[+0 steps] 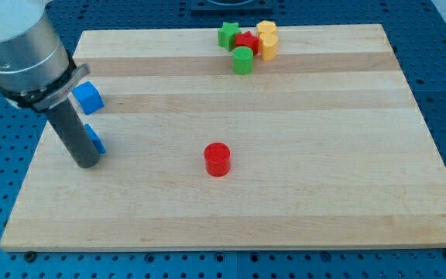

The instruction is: Move your arm to the bottom of the red circle

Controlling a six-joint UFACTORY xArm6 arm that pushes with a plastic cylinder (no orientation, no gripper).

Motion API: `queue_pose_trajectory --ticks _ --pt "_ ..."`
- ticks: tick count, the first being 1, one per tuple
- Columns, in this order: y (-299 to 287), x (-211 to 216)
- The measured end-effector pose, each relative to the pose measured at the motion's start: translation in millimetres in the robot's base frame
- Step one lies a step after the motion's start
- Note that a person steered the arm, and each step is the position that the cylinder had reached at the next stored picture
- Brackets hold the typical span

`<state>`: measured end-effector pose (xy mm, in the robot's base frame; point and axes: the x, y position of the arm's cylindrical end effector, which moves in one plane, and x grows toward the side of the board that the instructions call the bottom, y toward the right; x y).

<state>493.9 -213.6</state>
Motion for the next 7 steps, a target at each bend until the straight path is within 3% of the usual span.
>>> queue_pose_trajectory --ticks 3,4,6,7 --pt "0.0 -52.6" --pt "0.2 -46.6" --pt "30.7 21.1" --pt "79.1 48.4"
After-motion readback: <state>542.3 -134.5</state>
